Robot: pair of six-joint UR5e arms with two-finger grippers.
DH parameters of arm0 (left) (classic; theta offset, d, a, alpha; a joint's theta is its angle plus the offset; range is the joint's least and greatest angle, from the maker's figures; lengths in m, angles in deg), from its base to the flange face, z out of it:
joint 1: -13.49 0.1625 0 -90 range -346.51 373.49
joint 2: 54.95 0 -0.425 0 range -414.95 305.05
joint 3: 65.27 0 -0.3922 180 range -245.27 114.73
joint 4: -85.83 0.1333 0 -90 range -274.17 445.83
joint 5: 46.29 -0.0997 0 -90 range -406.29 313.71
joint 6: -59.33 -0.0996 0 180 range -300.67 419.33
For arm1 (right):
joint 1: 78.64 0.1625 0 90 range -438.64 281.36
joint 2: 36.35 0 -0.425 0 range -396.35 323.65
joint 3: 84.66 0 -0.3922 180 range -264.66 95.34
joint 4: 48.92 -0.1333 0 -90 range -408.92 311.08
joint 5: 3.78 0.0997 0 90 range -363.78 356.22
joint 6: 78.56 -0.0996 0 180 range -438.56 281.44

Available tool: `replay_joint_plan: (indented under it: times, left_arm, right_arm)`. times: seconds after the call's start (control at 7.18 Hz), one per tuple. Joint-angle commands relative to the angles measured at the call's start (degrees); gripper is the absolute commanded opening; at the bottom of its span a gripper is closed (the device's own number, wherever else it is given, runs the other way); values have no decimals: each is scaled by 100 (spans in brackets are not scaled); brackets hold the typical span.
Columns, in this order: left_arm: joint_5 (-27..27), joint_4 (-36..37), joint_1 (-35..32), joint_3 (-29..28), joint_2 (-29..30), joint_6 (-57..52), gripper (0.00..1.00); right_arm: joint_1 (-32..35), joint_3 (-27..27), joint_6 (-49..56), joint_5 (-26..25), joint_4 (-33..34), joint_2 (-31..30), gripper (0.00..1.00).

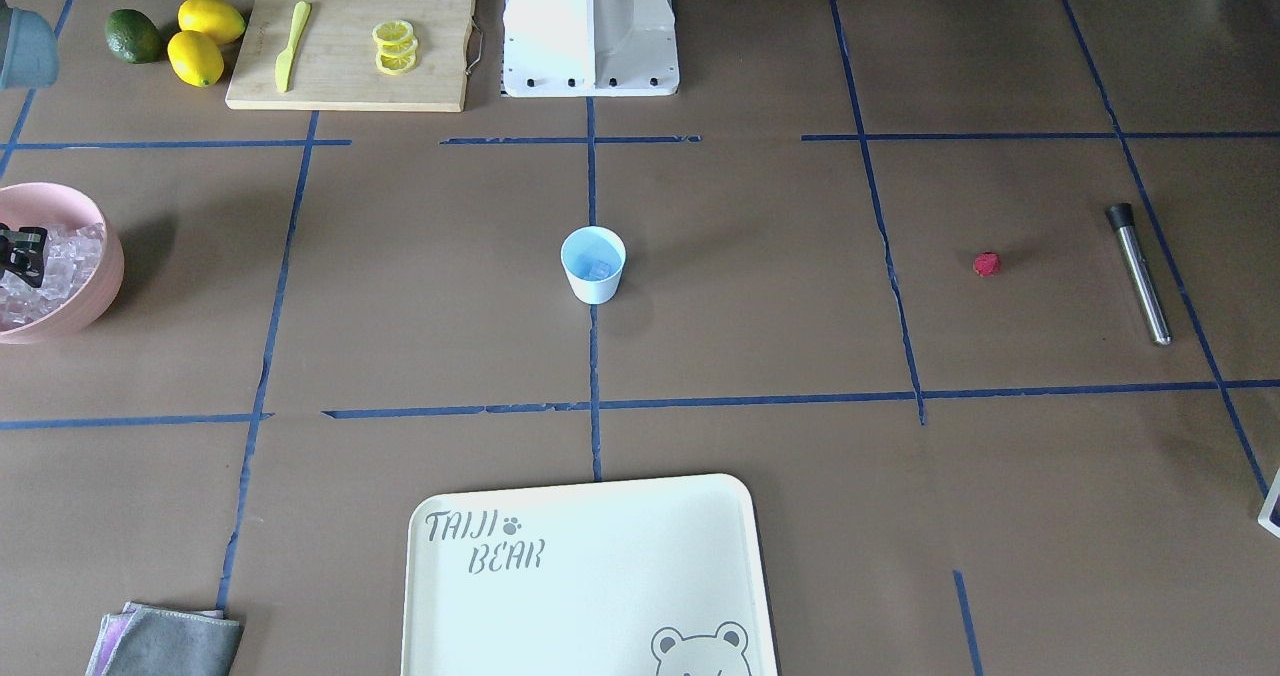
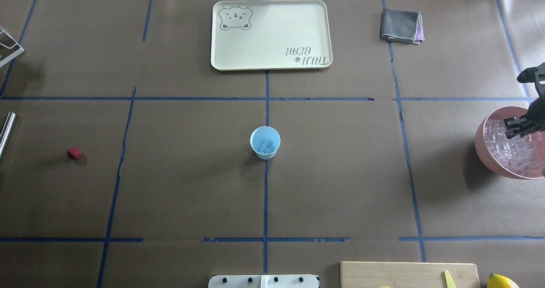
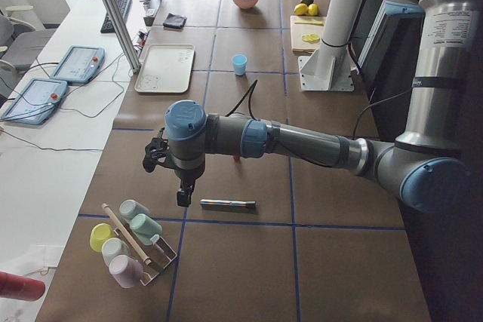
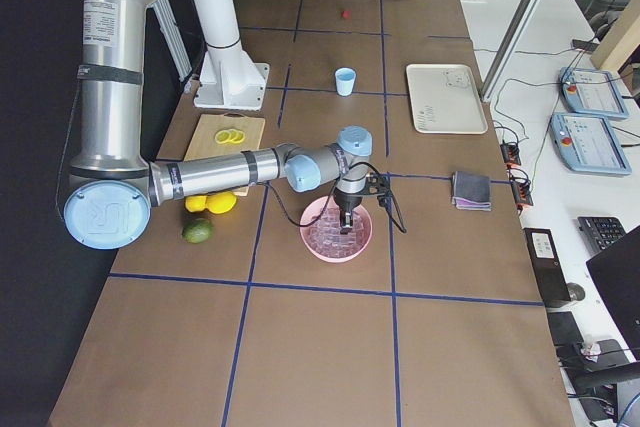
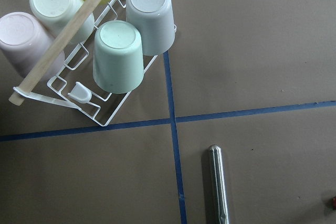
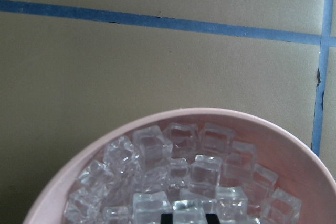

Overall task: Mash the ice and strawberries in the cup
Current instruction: 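Grasp a third ice cube from the pink bowl with the right gripper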

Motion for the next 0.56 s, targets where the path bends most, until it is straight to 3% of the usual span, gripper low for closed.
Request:
replay_joint_plan:
  times: [0.0,0.14,0.42]
  left_arm:
    - [31,0,0,13,0,9,100]
    - [31,0,0,13,0,9,100]
    - [40,0,0,22,0,9,100]
  right_arm:
    - [28,66,147,11,6,-9,0]
    - [80,405,147,37,119,-113,0]
    - [335,1685,164,265,1423,-89,0]
